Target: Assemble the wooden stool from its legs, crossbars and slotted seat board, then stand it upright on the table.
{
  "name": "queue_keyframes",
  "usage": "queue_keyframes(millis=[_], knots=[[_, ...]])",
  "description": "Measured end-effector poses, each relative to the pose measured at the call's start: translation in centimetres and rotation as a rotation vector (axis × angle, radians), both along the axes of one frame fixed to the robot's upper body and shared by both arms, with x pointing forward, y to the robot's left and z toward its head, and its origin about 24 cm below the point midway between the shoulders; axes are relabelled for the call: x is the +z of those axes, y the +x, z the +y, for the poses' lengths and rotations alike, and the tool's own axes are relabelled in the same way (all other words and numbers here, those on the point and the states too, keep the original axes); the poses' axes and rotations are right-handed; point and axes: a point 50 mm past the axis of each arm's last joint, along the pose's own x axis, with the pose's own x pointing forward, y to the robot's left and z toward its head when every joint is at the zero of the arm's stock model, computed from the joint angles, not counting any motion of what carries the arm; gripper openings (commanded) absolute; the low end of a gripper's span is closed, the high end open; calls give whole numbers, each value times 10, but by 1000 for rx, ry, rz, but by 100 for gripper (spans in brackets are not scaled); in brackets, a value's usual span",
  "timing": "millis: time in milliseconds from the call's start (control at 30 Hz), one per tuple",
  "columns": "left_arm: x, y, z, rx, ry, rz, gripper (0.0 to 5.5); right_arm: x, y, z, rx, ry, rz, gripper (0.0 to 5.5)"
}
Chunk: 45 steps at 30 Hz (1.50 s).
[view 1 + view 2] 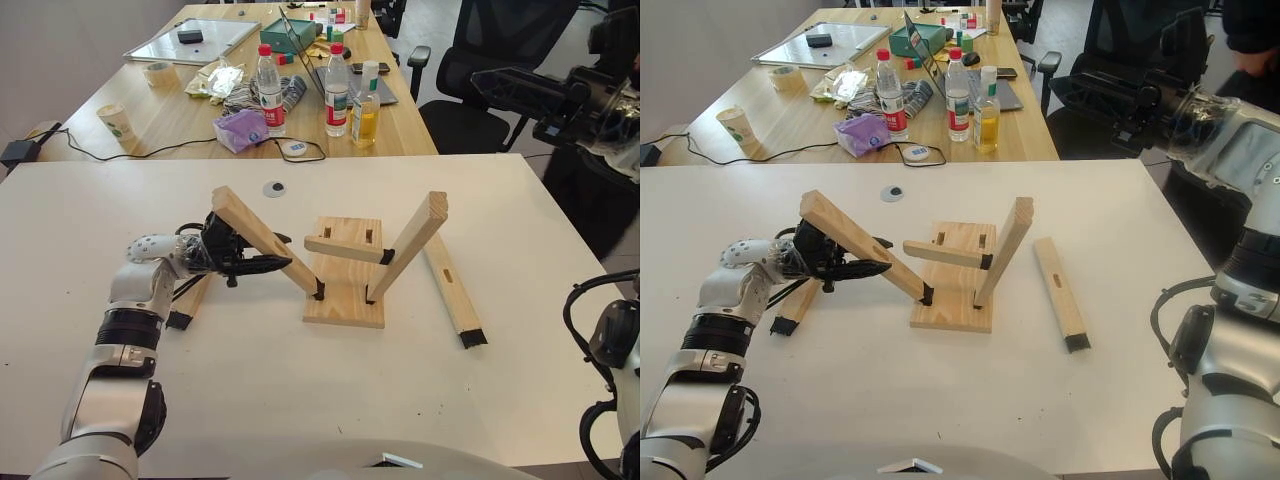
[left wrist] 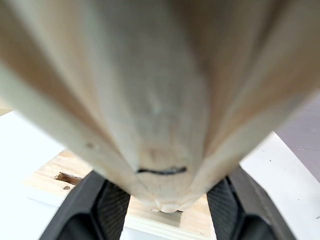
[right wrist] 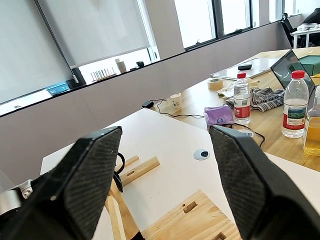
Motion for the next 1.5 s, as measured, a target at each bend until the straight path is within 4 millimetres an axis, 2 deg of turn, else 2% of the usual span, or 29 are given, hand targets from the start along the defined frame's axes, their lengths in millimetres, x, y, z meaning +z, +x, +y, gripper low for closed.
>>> queue_keyframes(millis=[100, 267, 367, 500, 600, 767, 1067, 1200, 1300, 1500], knots=[[3, -2, 2, -44, 35, -42, 201, 0, -1, 1, 1, -4, -4, 322], [6, -2, -5, -129, 98, -187, 201, -3, -2, 0, 1, -8, 2, 322], [7, 0, -8, -160, 127, -212, 201, -4, -2, 0, 0, -8, 5, 322], [10, 8, -12, -184, 163, -157, 201, -4, -3, -1, -17, -8, -1, 322], [15, 14, -8, -187, 215, -55, 201, -4, -7, 0, -21, -3, -12, 322], [18, 16, -7, -216, 289, 47, 201, -13, -12, -1, -39, 31, -5, 322], [19, 16, -8, -236, 306, 56, 201, -16, -19, -3, -81, 38, -13, 322], [14, 15, -3, -218, 265, 48, 201, -12, -27, 14, -13, -17, -73, 322], [10, 10, 0, -207, 232, 21, 201, 12, -31, 31, 62, -20, -176, 322], [5, 4, 0, -176, 186, -4, 201, 31, -40, 61, 203, -89, -264, 322]])
